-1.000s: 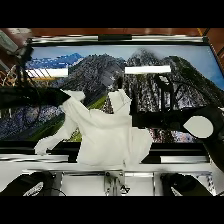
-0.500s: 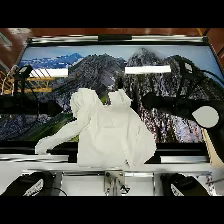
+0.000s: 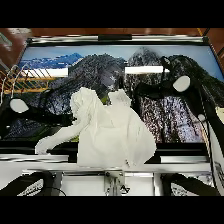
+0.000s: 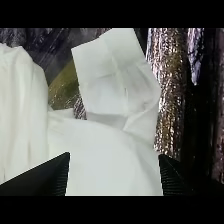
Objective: Fold the shirts.
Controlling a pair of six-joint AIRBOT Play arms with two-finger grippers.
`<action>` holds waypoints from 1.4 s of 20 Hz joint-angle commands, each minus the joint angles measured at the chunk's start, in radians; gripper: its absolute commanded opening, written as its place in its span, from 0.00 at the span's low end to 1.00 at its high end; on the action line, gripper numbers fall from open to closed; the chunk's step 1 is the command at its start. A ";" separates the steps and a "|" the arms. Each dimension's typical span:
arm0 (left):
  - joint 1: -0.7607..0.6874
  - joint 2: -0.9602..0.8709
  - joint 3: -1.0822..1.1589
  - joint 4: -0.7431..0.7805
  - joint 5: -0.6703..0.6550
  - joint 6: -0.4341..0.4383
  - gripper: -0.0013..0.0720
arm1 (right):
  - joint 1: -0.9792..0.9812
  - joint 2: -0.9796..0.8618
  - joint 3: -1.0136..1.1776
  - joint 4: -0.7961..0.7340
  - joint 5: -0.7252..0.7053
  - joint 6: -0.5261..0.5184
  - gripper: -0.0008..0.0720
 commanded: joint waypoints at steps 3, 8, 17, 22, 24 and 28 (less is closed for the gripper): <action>-0.147 -0.190 -0.019 -0.054 0.200 -0.010 1.00 | -0.035 -0.309 0.299 0.029 0.208 -0.061 0.94; -0.148 -0.231 -0.013 -0.049 0.296 -0.111 0.32 | -0.033 -0.449 0.361 0.028 0.270 -0.031 0.94; -0.135 -0.104 0.129 0.230 0.120 -0.112 0.09 | 0.025 -0.558 0.361 0.050 0.253 -0.018 0.94; -0.135 0.009 0.131 0.236 0.121 -0.112 0.09 | 0.038 -0.577 0.361 0.146 0.138 -0.006 0.26; -0.133 0.040 0.149 0.239 0.146 -0.112 0.09 | 0.029 -0.566 0.369 0.168 0.092 -0.007 0.09; -0.074 0.044 0.331 0.239 0.149 -0.112 0.09 | 0.003 -0.488 0.481 0.082 0.106 -0.022 0.09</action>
